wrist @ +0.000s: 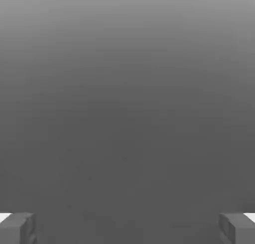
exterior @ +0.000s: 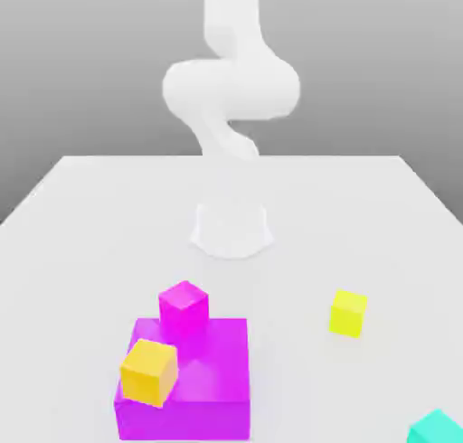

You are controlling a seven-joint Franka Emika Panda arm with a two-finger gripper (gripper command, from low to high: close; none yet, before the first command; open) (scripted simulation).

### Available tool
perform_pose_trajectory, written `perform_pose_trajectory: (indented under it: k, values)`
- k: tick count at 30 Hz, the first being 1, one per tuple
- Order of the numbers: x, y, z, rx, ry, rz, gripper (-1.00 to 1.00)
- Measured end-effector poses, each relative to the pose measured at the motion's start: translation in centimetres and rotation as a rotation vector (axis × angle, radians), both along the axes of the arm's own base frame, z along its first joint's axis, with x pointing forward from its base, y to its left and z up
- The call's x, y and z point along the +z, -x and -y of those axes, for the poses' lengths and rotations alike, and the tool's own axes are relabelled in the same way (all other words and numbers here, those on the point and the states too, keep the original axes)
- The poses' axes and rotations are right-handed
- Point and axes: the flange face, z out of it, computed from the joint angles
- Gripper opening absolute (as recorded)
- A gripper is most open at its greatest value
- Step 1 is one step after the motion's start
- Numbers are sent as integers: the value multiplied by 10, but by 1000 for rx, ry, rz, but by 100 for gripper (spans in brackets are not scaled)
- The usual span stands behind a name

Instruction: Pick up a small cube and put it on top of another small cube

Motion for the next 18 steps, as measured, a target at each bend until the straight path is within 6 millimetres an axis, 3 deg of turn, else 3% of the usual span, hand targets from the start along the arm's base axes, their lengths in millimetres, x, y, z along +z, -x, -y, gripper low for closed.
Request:
perform_pose_trajectory:
  k: [9,14,18]
  values:
    - [-111,-98,-61,154,16,-214,0]
    - [-185,-133,-103,233,41,-329,0]
    - [-250,-149,-141,301,71,-420,0]
